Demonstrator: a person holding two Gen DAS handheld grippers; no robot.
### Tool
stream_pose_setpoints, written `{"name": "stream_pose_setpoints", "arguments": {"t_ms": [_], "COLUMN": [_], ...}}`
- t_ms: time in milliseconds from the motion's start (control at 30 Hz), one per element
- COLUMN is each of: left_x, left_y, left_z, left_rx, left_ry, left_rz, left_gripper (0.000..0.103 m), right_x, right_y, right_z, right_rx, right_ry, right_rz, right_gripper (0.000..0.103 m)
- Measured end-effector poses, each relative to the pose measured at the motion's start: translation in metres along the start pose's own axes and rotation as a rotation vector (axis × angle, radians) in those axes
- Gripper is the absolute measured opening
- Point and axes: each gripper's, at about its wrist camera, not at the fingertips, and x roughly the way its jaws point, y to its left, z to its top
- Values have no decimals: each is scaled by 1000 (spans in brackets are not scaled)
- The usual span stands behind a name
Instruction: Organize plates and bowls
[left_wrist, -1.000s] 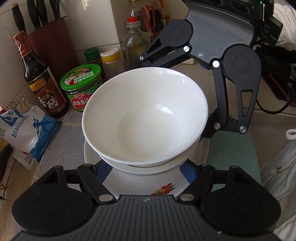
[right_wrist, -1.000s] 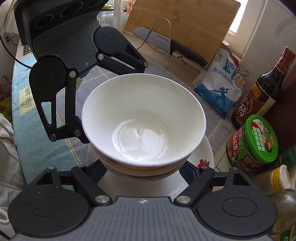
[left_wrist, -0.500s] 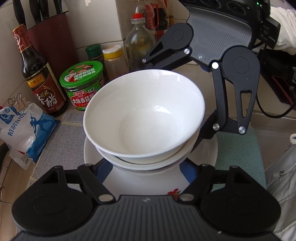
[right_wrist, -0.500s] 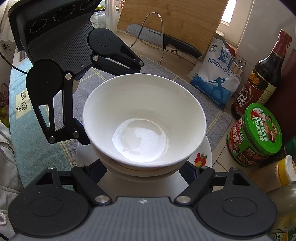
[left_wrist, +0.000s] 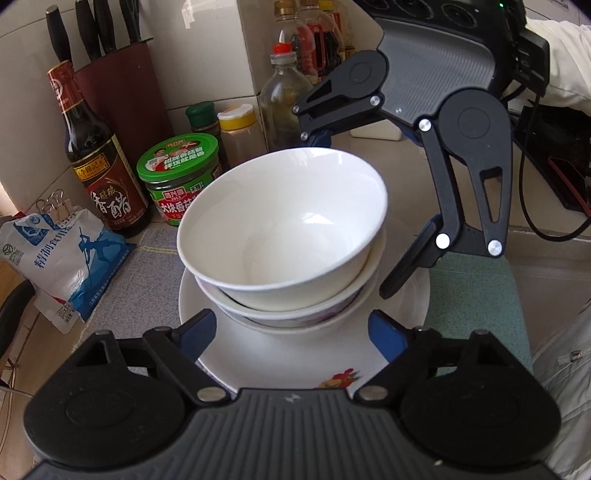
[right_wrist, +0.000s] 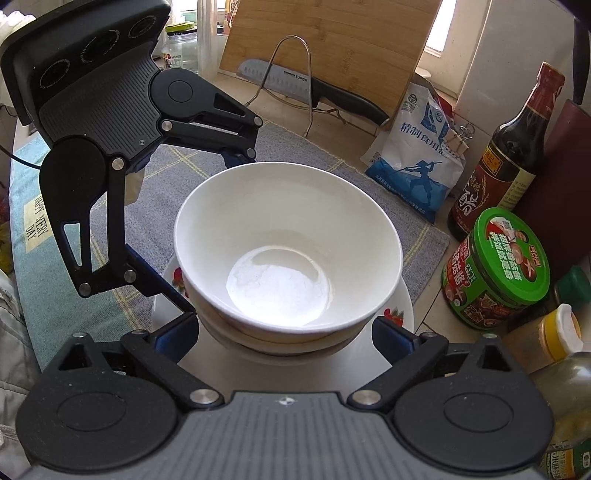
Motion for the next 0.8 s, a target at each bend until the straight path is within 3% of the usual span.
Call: {"name": "stream_pose_setpoints", "arguments": {"t_ms": [133,233,333,433,600,800], "left_x": [-30,-64,-103,-128,-145,-142], "left_y": [-6,-7,-13,-17,-28,-49], "left_z": [-11,-19,-24,-24,-33,-48], "left_rx": [-36,-107,-166,-225,-324,-434], "left_ry": [-85,-200,-328,-392,-397,-272], "left_rz": [58,119,190,255,223,391], "left_gripper": [94,98,102,102,102,103], "right_x": [-13,-28,-44,-60,-86,-94], "right_y": [15,29,49,72,104,137], "right_z": [1,3,10,20,35,31], "right_rx": [20,69,105,146,337,700], "right_ry": [7,-5,-18,-46,-111,-165], "right_rz": [-71,-127,-211,-326,-523,-624], "right_gripper": [103,103,103,103,103,103]}}
